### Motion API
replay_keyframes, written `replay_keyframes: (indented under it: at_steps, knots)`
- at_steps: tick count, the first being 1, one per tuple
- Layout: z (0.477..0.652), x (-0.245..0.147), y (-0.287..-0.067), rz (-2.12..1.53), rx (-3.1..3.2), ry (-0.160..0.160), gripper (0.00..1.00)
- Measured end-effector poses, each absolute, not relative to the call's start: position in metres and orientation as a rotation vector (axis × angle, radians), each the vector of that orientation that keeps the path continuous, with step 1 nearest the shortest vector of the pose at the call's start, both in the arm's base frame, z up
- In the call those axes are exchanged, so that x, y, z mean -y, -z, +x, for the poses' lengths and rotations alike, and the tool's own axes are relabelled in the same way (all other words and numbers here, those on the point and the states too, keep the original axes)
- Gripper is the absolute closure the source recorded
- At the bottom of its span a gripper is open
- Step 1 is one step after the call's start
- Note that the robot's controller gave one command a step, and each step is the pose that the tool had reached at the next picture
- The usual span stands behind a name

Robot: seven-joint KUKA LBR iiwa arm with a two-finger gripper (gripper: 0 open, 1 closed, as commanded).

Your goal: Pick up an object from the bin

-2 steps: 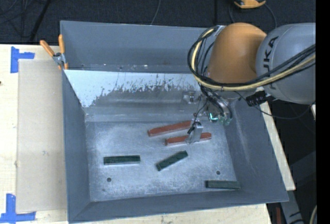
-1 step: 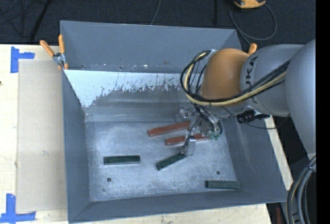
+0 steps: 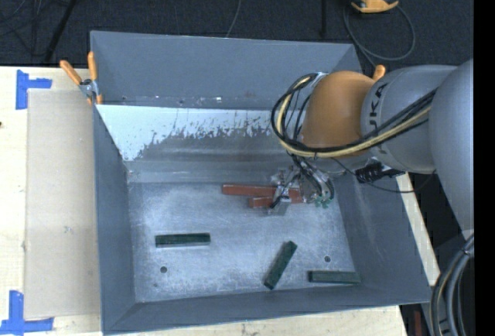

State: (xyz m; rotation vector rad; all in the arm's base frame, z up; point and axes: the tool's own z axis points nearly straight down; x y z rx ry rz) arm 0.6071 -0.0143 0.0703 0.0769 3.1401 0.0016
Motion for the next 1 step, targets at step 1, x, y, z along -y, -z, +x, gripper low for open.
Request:
replay_keyframes:
  at_steps: [1]
  knots:
    - [0.5942,0.0171,-0.2036,0.077,-3.132,-0.001,1.0]
